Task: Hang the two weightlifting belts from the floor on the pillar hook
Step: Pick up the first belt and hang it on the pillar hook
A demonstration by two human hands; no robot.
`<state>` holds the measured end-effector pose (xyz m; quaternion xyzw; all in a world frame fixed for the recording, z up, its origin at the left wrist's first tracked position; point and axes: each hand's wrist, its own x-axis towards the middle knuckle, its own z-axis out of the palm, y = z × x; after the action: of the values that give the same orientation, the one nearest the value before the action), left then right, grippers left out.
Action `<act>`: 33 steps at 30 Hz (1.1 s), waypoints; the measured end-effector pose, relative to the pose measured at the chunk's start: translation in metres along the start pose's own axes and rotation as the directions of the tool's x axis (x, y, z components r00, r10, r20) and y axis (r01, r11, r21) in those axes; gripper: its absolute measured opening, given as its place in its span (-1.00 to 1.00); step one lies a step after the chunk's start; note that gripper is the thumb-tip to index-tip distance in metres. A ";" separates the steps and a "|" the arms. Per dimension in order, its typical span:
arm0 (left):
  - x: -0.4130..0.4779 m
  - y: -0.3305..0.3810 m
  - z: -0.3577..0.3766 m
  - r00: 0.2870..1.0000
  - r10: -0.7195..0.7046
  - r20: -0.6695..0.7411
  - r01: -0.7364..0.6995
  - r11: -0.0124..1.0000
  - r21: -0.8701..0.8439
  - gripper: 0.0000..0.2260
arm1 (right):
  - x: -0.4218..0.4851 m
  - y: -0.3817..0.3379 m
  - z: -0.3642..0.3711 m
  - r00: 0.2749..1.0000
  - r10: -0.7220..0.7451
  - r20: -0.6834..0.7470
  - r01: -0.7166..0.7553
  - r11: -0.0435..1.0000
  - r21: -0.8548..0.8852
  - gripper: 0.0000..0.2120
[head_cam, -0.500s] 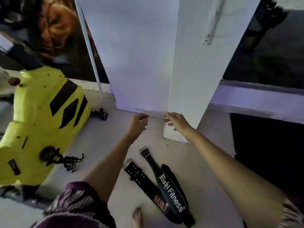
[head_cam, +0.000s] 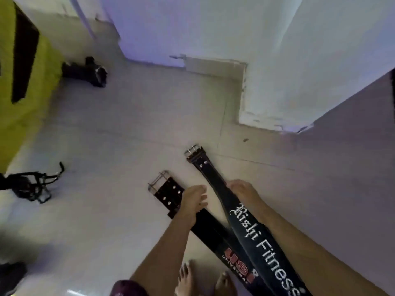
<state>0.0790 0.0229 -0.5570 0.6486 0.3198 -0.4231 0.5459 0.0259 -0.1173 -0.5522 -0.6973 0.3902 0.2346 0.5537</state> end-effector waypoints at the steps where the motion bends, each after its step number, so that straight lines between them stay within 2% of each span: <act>1: 0.045 -0.016 0.002 1.000 -0.019 0.010 0.019 1.000 0.017 -0.78 | 0.040 0.022 0.015 1.000 -0.006 0.017 0.006 1.000 -0.023 -0.75; 3: 0.123 -0.036 0.009 1.000 -0.001 0.015 0.000 0.997 0.071 -0.71 | 0.111 0.055 0.042 1.000 -0.024 -0.010 0.024 1.000 -0.007 -0.60; 5: 0.191 -0.040 0.019 0.998 0.063 -0.015 -0.061 0.994 0.087 -0.85 | 0.175 0.083 0.063 0.999 -0.014 -0.034 0.015 0.999 0.032 -0.53; 6: 0.217 -0.038 0.024 0.993 0.112 -0.038 -0.109 0.992 0.061 -0.95 | 0.203 0.094 0.071 0.998 -0.028 -0.061 0.031 0.999 0.036 -0.61; 8: 0.254 -0.036 0.034 0.981 0.182 -0.060 -0.184 0.982 -0.032 -0.88 | 0.233 0.105 0.077 0.992 -0.060 -0.113 0.063 0.998 0.019 -0.77; 10: 0.261 -0.035 0.038 0.983 0.176 -0.056 -0.182 0.975 -0.129 -0.74 | 0.235 0.100 0.077 0.993 -0.035 -0.109 0.049 0.990 0.134 -0.68; 13: 0.219 -0.024 0.035 0.991 0.131 0.004 -0.129 0.981 -0.144 -0.74 | 0.198 0.079 0.060 0.995 -0.046 -0.091 0.069 0.961 0.267 -0.72; 17: 0.098 0.007 0.039 0.991 0.088 0.100 -0.071 0.984 -0.165 -0.72 | 0.083 0.031 0.006 0.986 -0.031 -0.164 0.077 0.955 0.286 -0.81; 22: -0.170 0.080 0.062 0.958 0.144 0.246 -0.122 0.987 -0.102 -0.77 | -0.156 -0.076 -0.102 0.979 -0.091 -0.184 0.142 0.948 0.285 -0.75; 26: -0.381 0.125 0.096 0.846 0.275 0.458 -0.273 0.959 -0.073 -0.87 | -0.352 -0.143 -0.200 0.930 -0.198 -0.311 0.304 0.890 0.340 -0.74; 29: -0.498 0.144 0.126 0.751 0.407 0.519 -0.445 0.894 -0.057 -0.82 | -0.461 -0.170 -0.245 0.860 -0.300 -0.412 0.467 0.786 0.404 -0.87; 31: -0.560 0.152 0.142 0.683 0.485 0.545 -0.537 0.840 -0.076 -0.83 | -0.512 -0.182 -0.270 0.790 -0.368 -0.490 0.572 0.731 0.372 -0.86; 33: -0.612 0.156 0.153 0.618 0.559 0.552 -0.614 0.782 -0.105 -0.88 | -0.554 -0.189 -0.293 0.745 -0.433 -0.507 0.643 0.669 0.373 -0.84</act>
<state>-0.0826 -0.1290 0.0536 0.5898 -0.1029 -0.4051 0.6910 -0.1768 -0.2239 0.0609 -0.6338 0.3086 -0.1979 0.6811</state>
